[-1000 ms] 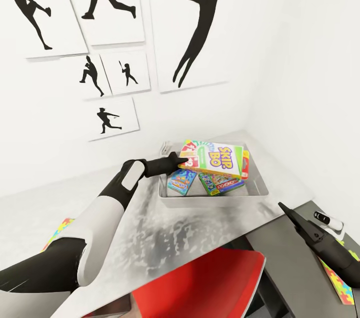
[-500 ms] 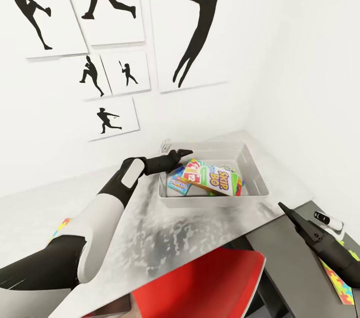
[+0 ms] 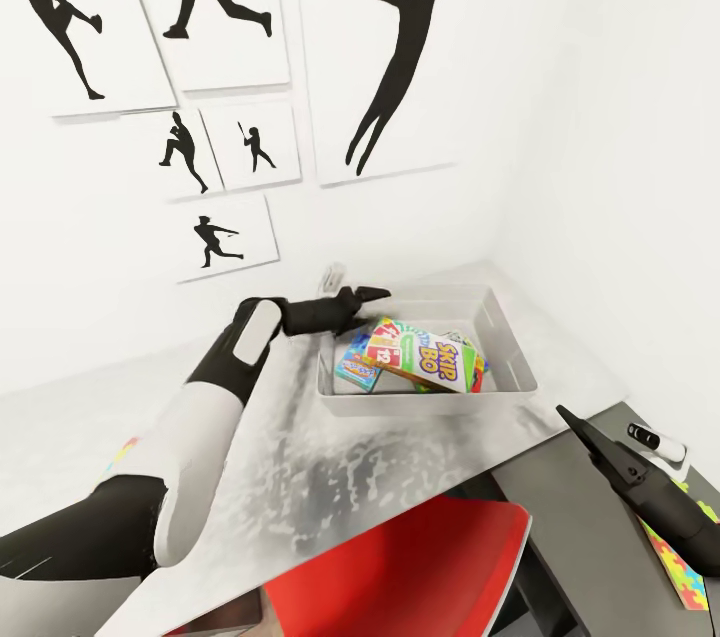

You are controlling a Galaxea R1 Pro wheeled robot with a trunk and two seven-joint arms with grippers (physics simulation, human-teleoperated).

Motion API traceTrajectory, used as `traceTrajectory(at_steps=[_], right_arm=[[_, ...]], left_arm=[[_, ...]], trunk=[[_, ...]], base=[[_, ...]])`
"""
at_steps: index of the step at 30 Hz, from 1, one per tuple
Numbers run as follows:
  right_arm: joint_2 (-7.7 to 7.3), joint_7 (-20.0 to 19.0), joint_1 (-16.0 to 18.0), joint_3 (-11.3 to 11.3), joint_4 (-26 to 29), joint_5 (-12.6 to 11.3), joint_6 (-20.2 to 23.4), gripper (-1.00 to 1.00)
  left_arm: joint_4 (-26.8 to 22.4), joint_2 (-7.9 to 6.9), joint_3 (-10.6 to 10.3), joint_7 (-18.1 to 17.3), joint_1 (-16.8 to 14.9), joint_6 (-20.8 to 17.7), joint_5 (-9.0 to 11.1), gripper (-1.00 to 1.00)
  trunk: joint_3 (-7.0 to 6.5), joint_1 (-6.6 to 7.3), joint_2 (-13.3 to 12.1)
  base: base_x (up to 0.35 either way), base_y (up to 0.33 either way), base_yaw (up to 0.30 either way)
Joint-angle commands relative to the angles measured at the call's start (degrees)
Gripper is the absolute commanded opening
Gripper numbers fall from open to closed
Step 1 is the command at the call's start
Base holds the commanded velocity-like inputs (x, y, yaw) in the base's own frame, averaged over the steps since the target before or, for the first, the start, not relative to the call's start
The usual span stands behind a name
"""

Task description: Put all the toys in the child's room - the three board games (two on the bed and one on the table), the two jigsaw puzzles on the table, and the tennis ball on the table - inside the toy box on the table in the child's room.

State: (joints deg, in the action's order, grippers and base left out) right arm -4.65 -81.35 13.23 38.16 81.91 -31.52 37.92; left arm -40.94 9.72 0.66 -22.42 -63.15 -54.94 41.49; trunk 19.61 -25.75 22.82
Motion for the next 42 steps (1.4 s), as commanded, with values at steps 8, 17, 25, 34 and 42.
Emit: traceTrajectory(at_steps=[8,17,25,34,42], right_arm=[[0.00,-0.1,0.0,0.0,0.0,-0.1,0.5,1.00],[0.00,-0.2,0.0,0.1,0.0,-0.2,0.5,1.00],[0.00,-0.2,0.0,0.1,0.0,-0.2,0.5,1.00],[-0.19,-1.8,0.0,0.1,0.0,-0.3,0.7,1.00],[-0.43,-2.4,0.0,0.1,0.0,-0.4,0.7,1.00]], left_arm=[[-9.2,-5.19,-0.2,-0.4,0.1,-4.9,-0.3,1.00],[-15.6,-12.52,-0.5,-6.0,1.2,-5.1,-0.3,1.00],[-22.0,-19.94,-0.6,-12.6,6.1,-5.1,-0.3,1.00],[-22.8,-29.67,-0.3,-23.9,13.6,-5.1,-0.3,1.00],[-22.8,-36.71,1.9,-32.2,20.9,-5.1,-0.5,1.00]], trunk=[[0.10,-0.03,0.1],[0.00,-0.03,0.1],[-0.60,-0.03,0.1],[-1.35,-0.03,0.1],[-2.03,-0.03,0.1]], base=[[0.000,0.000,0.000],[0.000,0.000,0.013],[-0.107,0.000,0.109],[-0.098,0.000,0.127],[-0.006,0.000,0.128]])
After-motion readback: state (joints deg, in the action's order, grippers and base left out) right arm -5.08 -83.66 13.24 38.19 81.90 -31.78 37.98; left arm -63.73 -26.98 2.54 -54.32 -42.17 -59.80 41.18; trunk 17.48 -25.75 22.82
